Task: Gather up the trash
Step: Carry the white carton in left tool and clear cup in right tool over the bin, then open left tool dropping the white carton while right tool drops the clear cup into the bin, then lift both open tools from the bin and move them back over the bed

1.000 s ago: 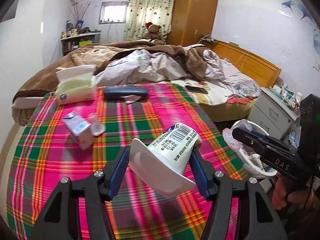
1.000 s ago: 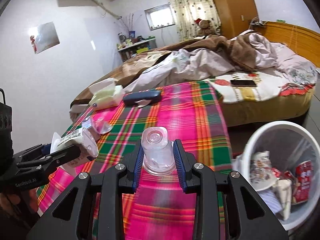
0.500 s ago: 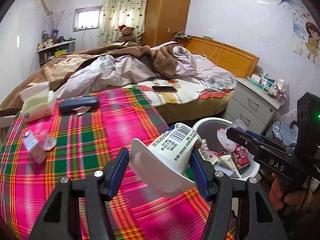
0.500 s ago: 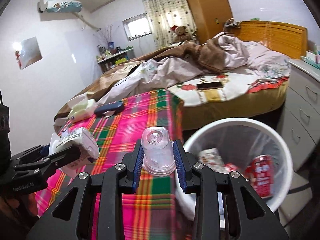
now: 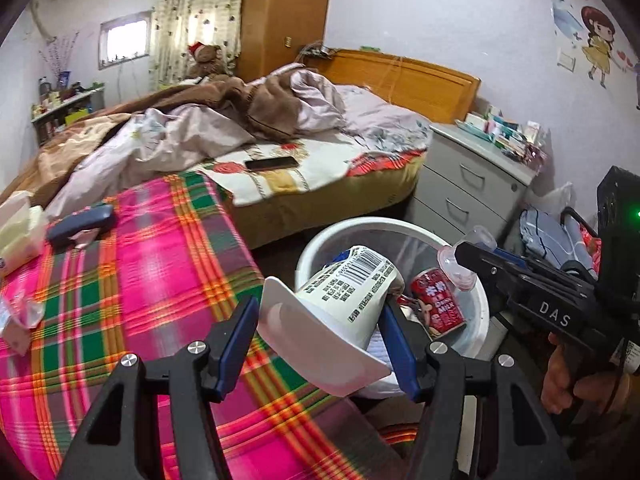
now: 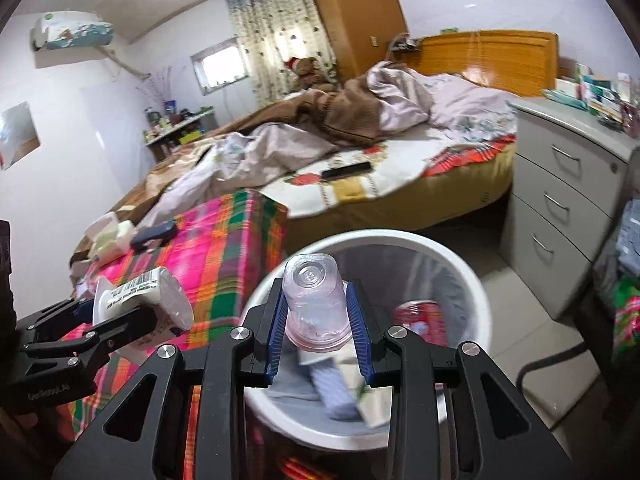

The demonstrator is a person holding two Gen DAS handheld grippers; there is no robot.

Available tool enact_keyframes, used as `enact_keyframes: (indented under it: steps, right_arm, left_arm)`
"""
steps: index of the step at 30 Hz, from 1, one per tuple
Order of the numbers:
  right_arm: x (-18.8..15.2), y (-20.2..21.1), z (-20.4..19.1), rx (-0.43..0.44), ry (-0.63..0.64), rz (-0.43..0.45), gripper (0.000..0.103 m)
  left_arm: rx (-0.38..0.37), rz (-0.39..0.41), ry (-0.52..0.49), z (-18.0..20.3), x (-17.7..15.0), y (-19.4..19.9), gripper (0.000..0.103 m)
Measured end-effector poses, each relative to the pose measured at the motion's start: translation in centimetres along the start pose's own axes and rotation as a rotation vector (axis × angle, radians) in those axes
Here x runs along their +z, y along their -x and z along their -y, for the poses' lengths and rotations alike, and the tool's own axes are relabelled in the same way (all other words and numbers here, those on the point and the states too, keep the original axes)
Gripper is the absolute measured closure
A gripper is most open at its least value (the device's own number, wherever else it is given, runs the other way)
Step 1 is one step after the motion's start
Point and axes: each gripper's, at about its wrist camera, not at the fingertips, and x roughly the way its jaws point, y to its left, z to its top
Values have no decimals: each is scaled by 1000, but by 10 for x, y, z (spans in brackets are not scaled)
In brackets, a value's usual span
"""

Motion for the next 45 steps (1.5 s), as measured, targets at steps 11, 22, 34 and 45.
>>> enact_keyframes:
  steps: [11, 22, 34, 45]
  right_arm:
    - [-6, -22, 33, -69, -40, -73, 72]
    - [-5, -32, 43, -87, -35, -115, 71]
    - [-5, -27, 38, -76, -34, -105, 55]
    - [-5, -15, 23, -56, -15, -84, 55]
  left_arm:
    - [-61, -61, -30, 32, 6, -40, 39]
    - [-80, -81, -29, 38, 8, -56, 30]
    - [-75, -62, 5, 26, 6, -43, 29]
    - [-36, -30, 25, 12, -2, -19, 29]
